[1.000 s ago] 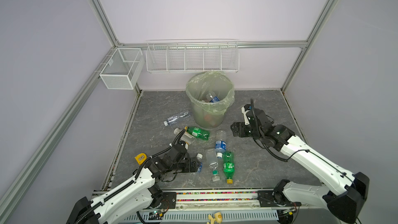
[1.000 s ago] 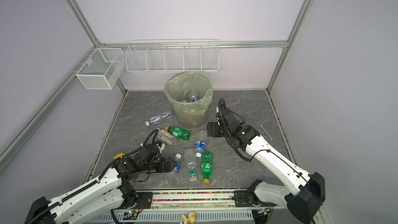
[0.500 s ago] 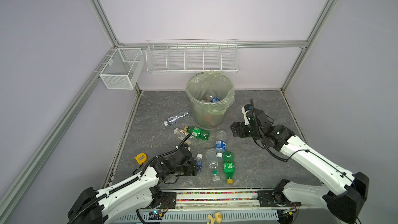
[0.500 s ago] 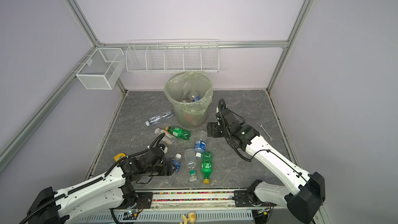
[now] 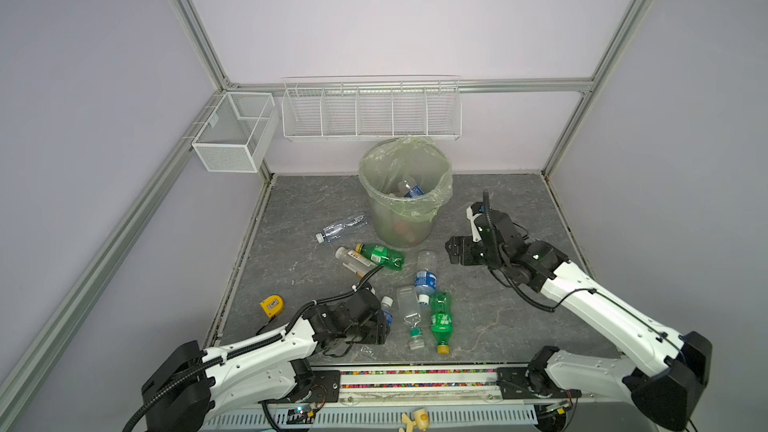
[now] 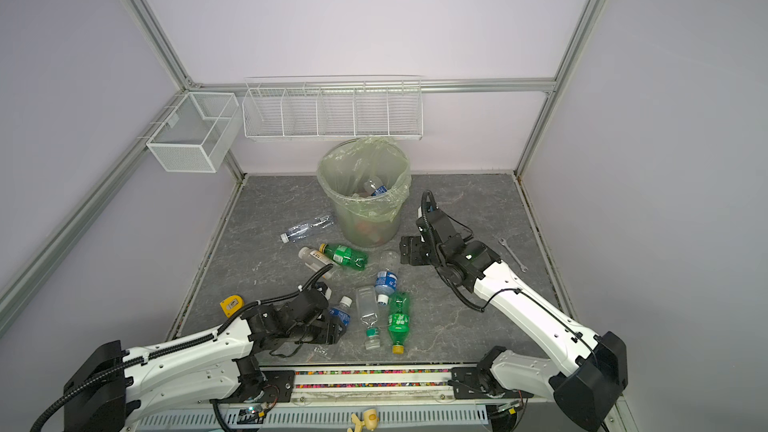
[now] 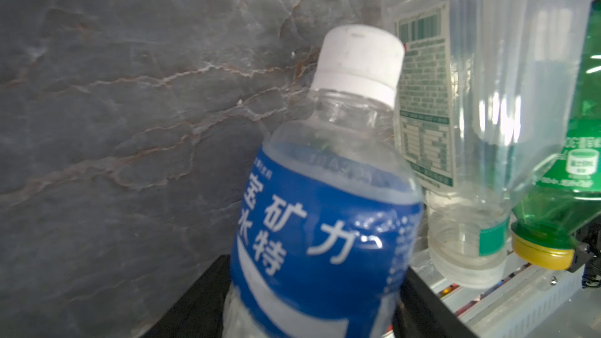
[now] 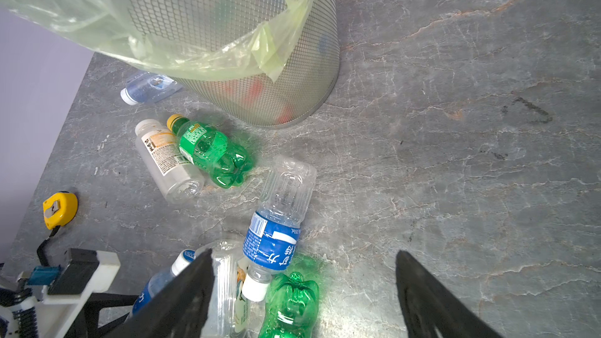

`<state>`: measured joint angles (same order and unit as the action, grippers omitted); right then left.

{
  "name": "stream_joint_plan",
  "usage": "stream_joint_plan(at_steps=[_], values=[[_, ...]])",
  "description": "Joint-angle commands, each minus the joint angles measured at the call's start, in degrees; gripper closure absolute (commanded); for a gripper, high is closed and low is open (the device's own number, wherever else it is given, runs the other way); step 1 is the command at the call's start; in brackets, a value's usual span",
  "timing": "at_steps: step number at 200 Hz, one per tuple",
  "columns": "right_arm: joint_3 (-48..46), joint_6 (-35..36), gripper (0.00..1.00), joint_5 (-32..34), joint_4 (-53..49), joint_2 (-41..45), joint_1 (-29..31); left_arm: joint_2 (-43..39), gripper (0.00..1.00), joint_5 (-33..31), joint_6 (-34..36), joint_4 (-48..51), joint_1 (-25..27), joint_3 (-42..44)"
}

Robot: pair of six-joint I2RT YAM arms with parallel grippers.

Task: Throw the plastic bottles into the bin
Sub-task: 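Close the left gripper on the blue-labelled water bottle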

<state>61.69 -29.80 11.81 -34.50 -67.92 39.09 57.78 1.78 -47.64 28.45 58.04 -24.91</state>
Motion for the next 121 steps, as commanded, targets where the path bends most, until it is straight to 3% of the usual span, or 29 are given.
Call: stream_joint_plan(at_steps=[1,17,39,121], values=[[-0.9,0.1,0.12,1.2,-0.5,1.5,-0.1,0.7,0.32,-2.1,-0.9,0.1,0.2,-0.6],[-1.3,0.1,0.12,1.4,-0.6,1.9,-0.1,1.4,0.37,-1.9,-0.8,1.3,0.2,-1.5],[-2.2,-0.3,0.12,1.5,-0.7,2.7,-0.1,1.5,0.5,-1.9,-1.2,1.6,0.3,-1.4],[-3.0,-0.2,0.12,3.6,-1.6,5.0,-0.2,-3.5,0.51,-8.3,-2.7,7.3,0.2,-5.3]])
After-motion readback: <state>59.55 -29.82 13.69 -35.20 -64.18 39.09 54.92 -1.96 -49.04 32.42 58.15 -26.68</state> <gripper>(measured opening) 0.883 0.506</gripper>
